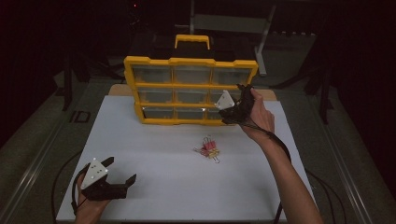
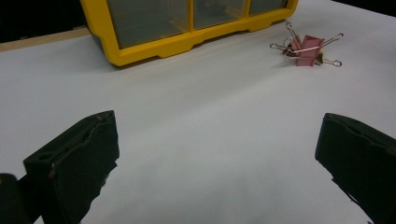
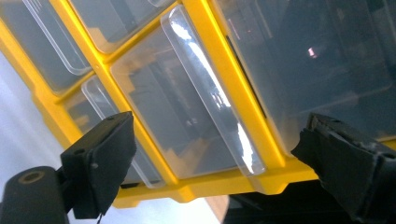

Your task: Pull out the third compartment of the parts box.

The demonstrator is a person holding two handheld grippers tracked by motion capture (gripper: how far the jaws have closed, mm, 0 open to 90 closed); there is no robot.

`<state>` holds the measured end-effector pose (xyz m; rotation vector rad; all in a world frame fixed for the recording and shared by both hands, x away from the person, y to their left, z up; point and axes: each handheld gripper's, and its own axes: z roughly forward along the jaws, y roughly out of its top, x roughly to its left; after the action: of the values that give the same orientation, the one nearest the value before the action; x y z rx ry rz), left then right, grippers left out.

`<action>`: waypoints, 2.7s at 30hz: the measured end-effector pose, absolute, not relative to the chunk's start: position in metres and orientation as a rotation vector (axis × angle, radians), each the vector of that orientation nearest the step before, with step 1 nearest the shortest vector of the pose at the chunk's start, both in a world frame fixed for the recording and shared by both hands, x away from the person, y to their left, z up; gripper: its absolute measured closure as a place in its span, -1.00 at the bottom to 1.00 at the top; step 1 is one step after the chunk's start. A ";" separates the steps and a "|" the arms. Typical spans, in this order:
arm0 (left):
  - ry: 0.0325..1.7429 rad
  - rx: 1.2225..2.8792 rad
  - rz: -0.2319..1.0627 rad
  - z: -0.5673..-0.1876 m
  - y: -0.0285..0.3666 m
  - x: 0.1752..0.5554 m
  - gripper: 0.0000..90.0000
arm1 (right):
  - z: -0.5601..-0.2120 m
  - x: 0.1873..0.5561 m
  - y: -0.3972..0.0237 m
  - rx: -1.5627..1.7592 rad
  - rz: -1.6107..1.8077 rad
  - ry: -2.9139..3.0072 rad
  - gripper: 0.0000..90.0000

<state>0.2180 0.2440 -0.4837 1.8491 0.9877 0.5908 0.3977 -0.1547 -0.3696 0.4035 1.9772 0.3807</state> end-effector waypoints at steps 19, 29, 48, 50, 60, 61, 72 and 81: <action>0.987 1.852 0.585 -0.484 0.244 0.218 -0.99 | -0.376 0.396 -0.143 0.191 0.196 1.883 -0.77; 0.987 1.857 0.582 -0.485 0.243 0.218 -0.99 | -0.374 0.393 -0.143 0.091 0.117 1.795 -0.76; 0.988 1.862 0.580 -0.485 0.242 0.218 -0.99 | -0.355 0.396 -0.144 0.036 0.065 1.626 -0.73; 0.988 1.863 0.580 -0.485 0.242 0.218 -0.99 | -0.353 0.396 -0.145 0.034 0.058 1.624 -0.73; 0.988 1.866 0.581 -0.485 0.242 0.218 -0.99 | -0.342 0.405 -0.150 0.035 0.035 1.556 -0.47; 0.989 1.866 0.580 -0.485 0.242 0.218 -0.99 | -0.342 0.405 -0.150 0.034 0.033 1.549 -0.42; 0.988 1.867 0.579 -0.485 0.243 0.218 -0.99 | -0.343 0.411 -0.151 0.014 0.001 1.460 -0.05; 0.988 1.867 0.579 -0.485 0.243 0.218 -0.99 | -0.342 0.414 -0.155 0.039 0.000 1.431 0.01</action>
<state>0.2177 0.2429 -0.4851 1.8668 0.9880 0.5792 0.4144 -0.1547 -0.3425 0.0390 1.4314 0.0000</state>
